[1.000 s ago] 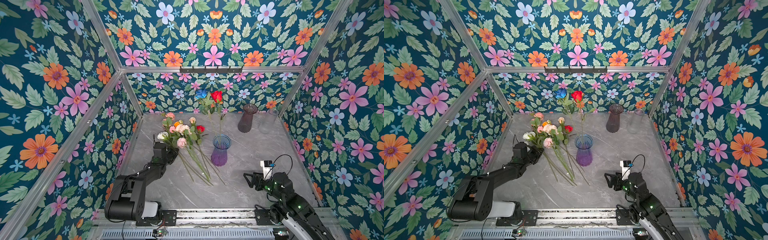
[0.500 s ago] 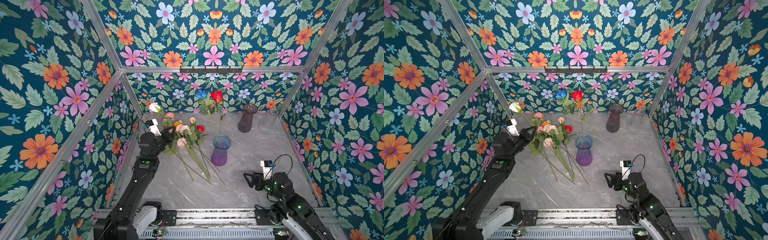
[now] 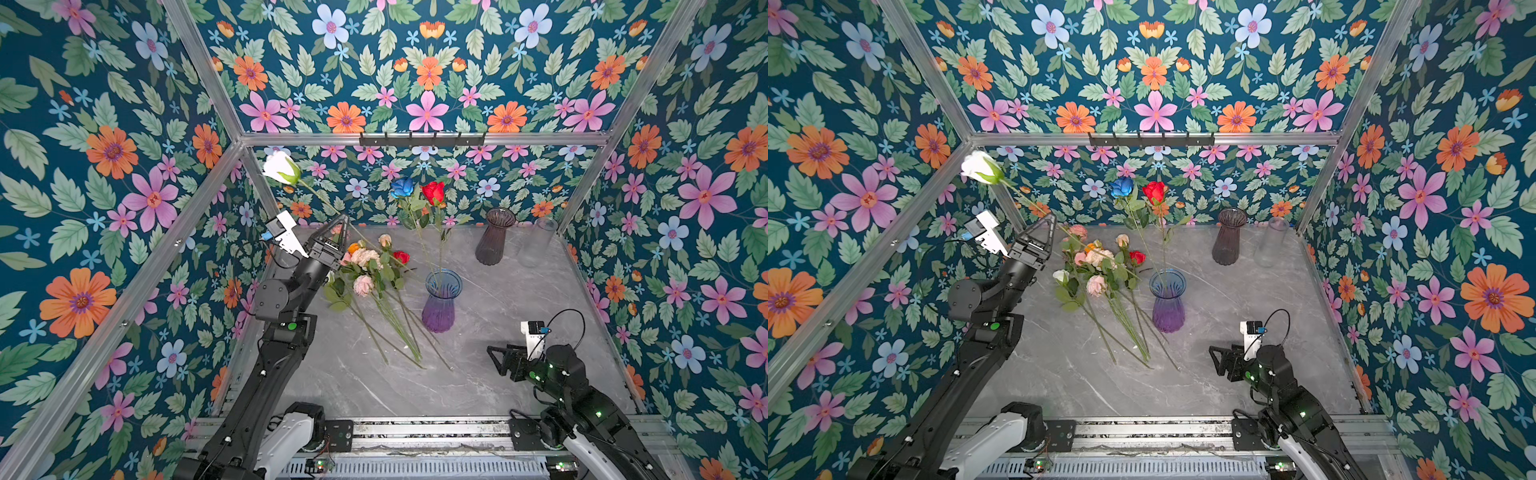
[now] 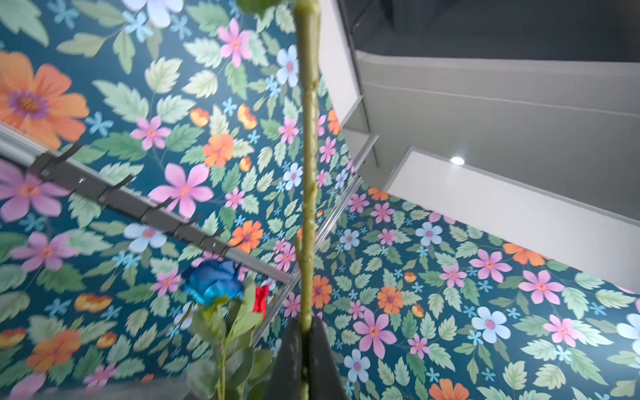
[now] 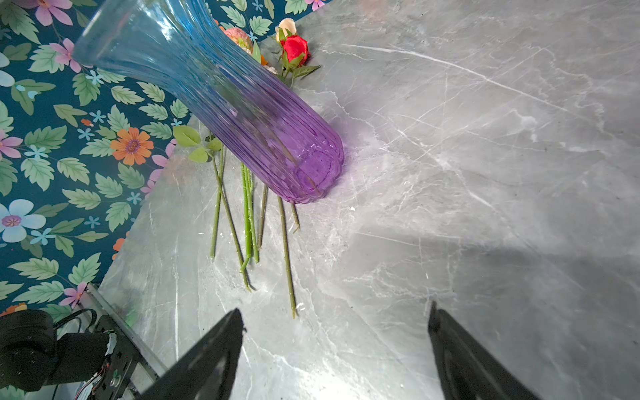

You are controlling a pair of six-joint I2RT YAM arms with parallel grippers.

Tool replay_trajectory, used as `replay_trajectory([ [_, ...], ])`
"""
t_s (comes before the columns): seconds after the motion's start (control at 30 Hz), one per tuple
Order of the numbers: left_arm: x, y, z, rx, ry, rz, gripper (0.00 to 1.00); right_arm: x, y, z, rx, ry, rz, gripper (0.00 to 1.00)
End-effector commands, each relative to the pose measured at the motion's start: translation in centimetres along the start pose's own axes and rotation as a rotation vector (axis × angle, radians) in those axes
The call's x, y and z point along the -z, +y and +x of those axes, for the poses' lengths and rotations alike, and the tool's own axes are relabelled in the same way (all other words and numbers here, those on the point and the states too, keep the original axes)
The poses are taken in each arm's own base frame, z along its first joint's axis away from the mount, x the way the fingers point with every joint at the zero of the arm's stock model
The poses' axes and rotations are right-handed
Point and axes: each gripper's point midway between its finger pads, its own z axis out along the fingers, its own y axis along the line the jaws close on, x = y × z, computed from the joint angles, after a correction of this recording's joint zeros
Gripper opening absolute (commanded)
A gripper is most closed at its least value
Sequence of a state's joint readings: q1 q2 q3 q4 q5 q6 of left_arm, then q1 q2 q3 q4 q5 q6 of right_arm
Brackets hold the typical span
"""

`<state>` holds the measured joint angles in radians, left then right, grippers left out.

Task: Arrange the flowers into the vase
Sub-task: 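Lift the white rose high and carry it toward the purple-blue vase with the left gripper, then lower the white rose stem into the vase and open the left gripper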

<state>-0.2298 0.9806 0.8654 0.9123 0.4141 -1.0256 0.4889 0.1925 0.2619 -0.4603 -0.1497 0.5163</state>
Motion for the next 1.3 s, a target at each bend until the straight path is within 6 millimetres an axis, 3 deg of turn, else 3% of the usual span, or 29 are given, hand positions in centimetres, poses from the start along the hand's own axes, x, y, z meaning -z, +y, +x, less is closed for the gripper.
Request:
replay_trajectory([
  [0.0,-0.8,-3.3,-2.1,-0.017,-0.093,0.142,0.0,0.1,0.2,-0.5,0.002,-0.022,-0.006,0.85],
  [0.13,-2.2,-3.1,-0.4,-0.063,-0.07,0.149,0.0,0.1,0.2,-0.5,0.002,-0.021,-0.006,0.85],
  [0.37,-4.1,-2.7,6.5,-0.246,0.079,0.091,0.0,0.1,0.2,-0.5,0.003,-0.022,-0.007,0.85],
  [0.63,-3.7,-0.1,12.7,-0.336,0.223,-0.007,0.0,0.1,0.2,-0.5,0.003,-0.024,-0.006,0.85],
  [1.13,-2.2,3.3,19.2,-0.238,0.306,-0.067,0.0,0.1,0.2,-0.4,0.003,-0.023,-0.008,0.85],
  [1.27,-1.8,4.7,19.5,-0.16,0.229,-0.127,0.0,0.2,0.2,-0.5,0.003,-0.024,-0.009,0.85],
])
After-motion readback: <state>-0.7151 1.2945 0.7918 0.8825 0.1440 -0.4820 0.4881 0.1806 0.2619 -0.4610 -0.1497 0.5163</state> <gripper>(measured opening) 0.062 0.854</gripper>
